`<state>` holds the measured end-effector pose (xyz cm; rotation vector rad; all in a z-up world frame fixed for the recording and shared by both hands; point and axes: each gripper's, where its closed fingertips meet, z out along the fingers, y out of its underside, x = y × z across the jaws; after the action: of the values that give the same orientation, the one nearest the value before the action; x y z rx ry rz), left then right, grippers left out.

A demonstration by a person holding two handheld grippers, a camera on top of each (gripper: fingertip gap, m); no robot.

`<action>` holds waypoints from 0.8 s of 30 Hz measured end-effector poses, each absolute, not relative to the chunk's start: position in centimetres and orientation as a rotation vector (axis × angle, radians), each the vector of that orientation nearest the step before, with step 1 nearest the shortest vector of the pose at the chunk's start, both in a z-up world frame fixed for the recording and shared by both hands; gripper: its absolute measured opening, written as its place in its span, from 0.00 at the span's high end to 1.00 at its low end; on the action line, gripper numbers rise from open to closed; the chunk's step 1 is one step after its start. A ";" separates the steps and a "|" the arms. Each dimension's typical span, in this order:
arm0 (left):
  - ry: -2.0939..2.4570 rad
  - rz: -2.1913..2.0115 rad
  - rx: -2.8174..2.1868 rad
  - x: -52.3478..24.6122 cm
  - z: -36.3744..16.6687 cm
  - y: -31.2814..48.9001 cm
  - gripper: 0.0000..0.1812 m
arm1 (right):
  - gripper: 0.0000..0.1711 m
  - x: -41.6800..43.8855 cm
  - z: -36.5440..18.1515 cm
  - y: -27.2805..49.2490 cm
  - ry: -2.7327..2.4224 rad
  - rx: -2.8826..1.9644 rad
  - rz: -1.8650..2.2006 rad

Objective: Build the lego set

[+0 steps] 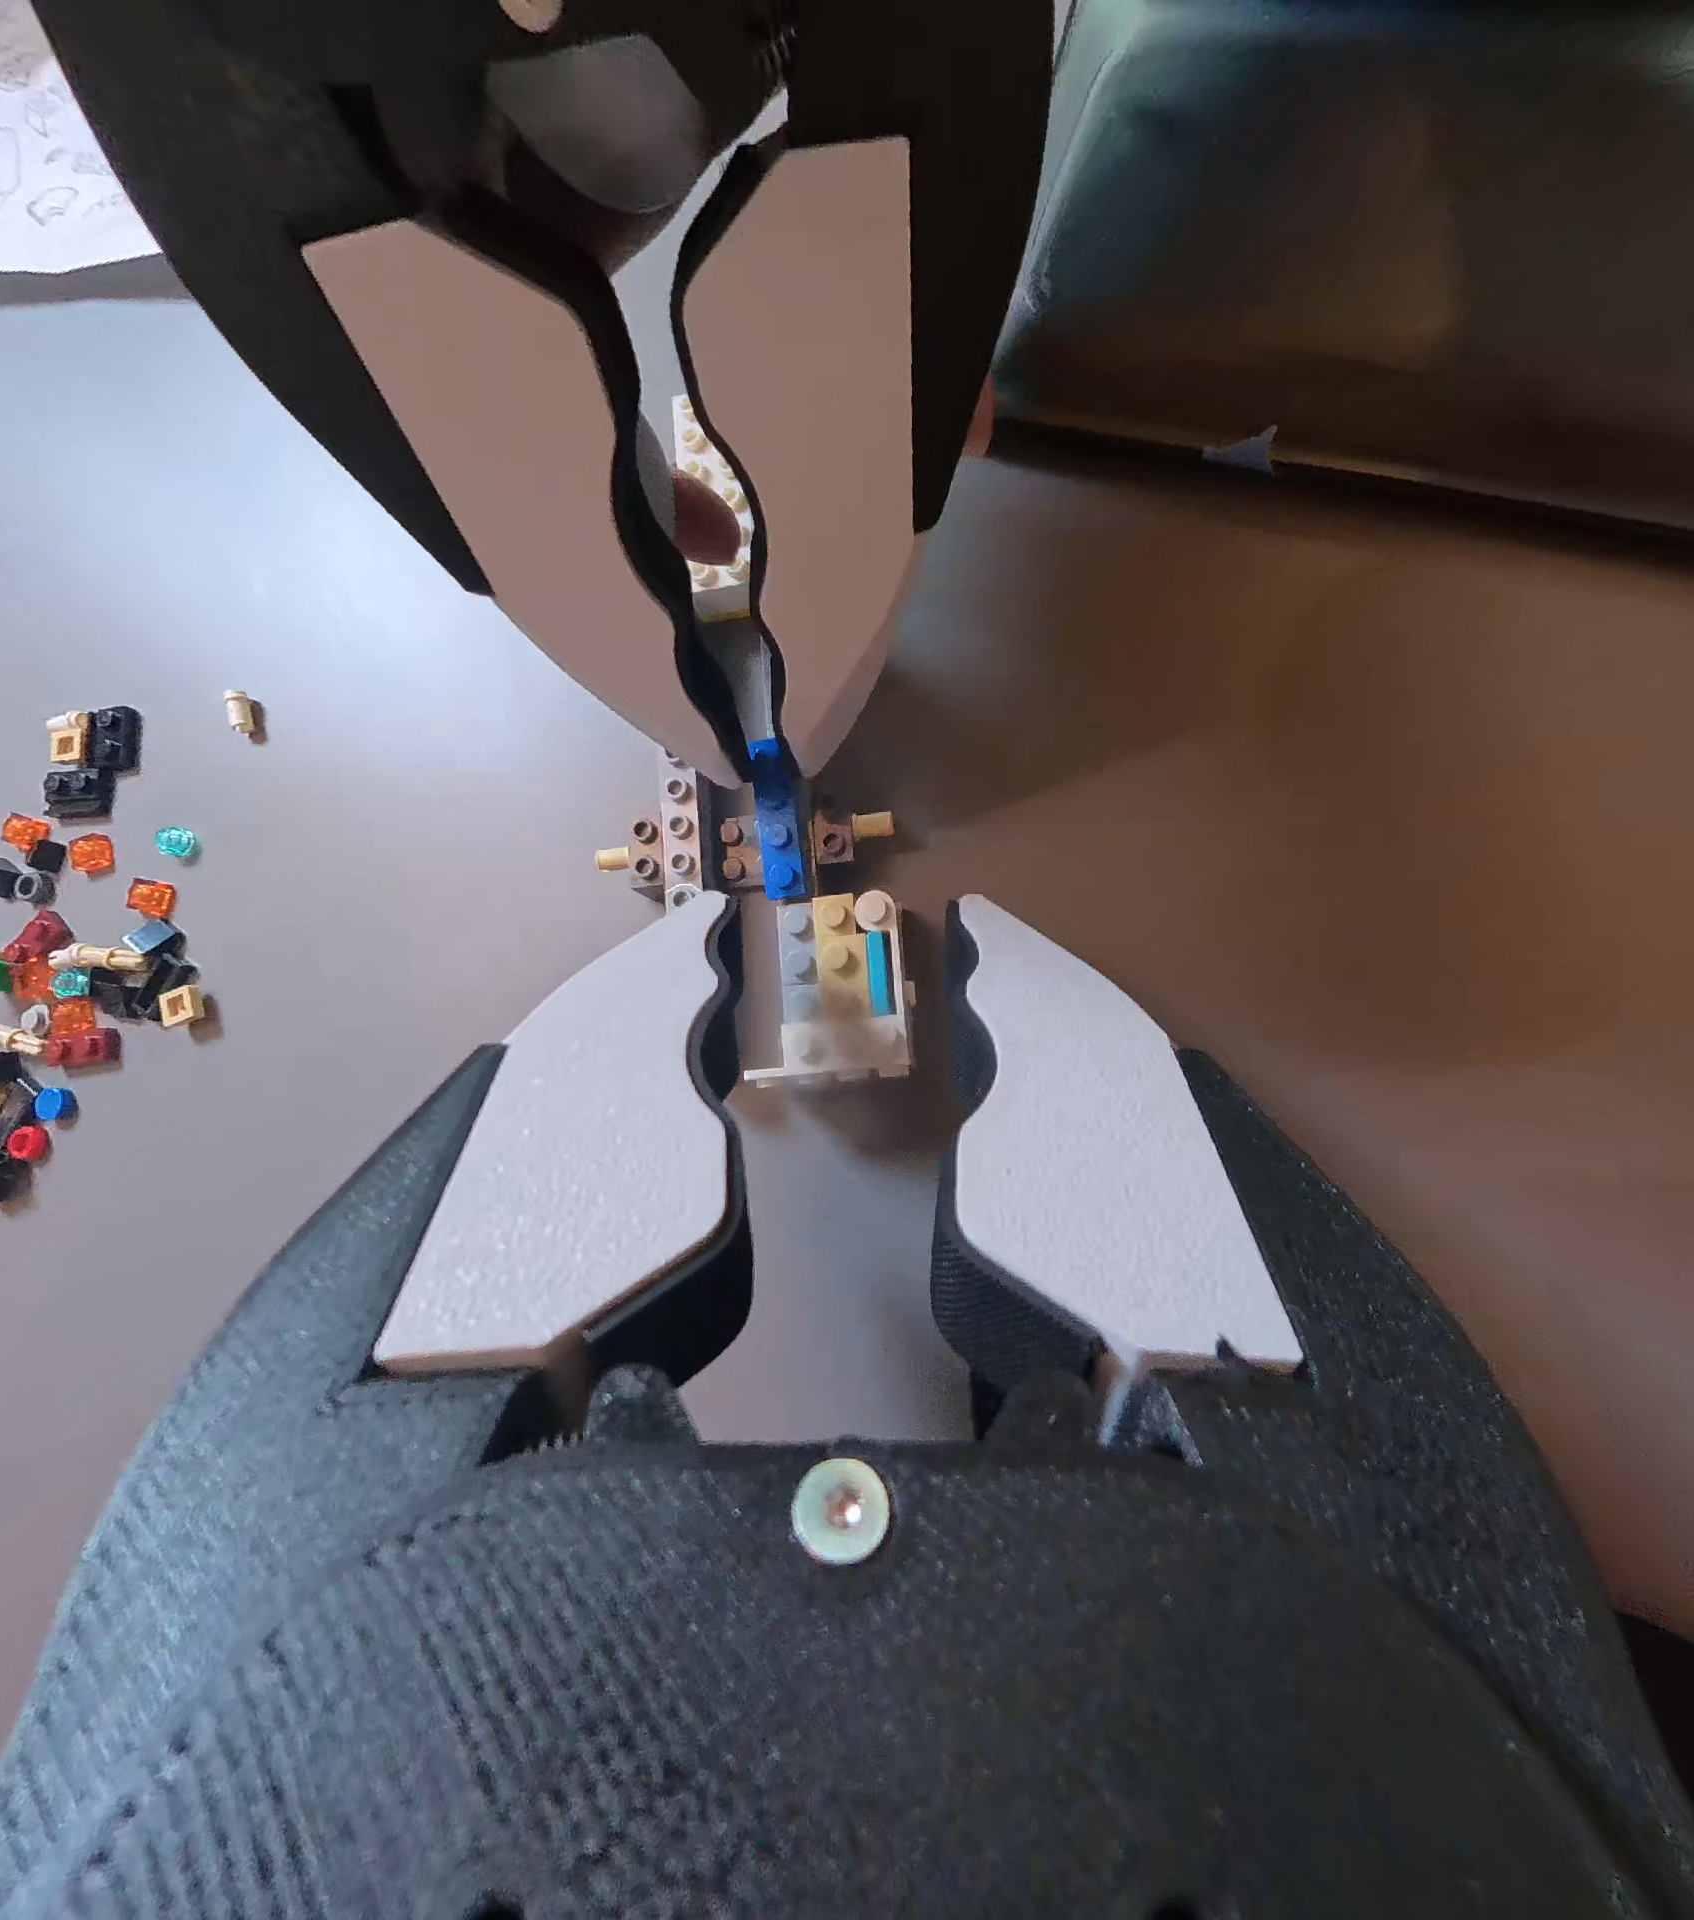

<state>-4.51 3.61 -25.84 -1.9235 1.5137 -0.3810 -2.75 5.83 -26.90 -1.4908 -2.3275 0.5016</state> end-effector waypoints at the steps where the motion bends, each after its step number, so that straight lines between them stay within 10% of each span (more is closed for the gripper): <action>1: 1.509 -0.377 -1.919 -4.5 -26.0 3.6 0.79 | 0.95 -2.7 -26.9 5.9 -2.326 -1.496 0.502; 24: 1.537 -0.337 -1.885 -3.6 -26.9 3.7 0.80 | 0.90 -2.4 -26.3 5.7 -2.311 -1.484 0.565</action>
<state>-3.62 3.75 -26.93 -1.8851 1.5371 -0.3368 -2.41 5.71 -26.33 -1.4841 -2.3112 0.5650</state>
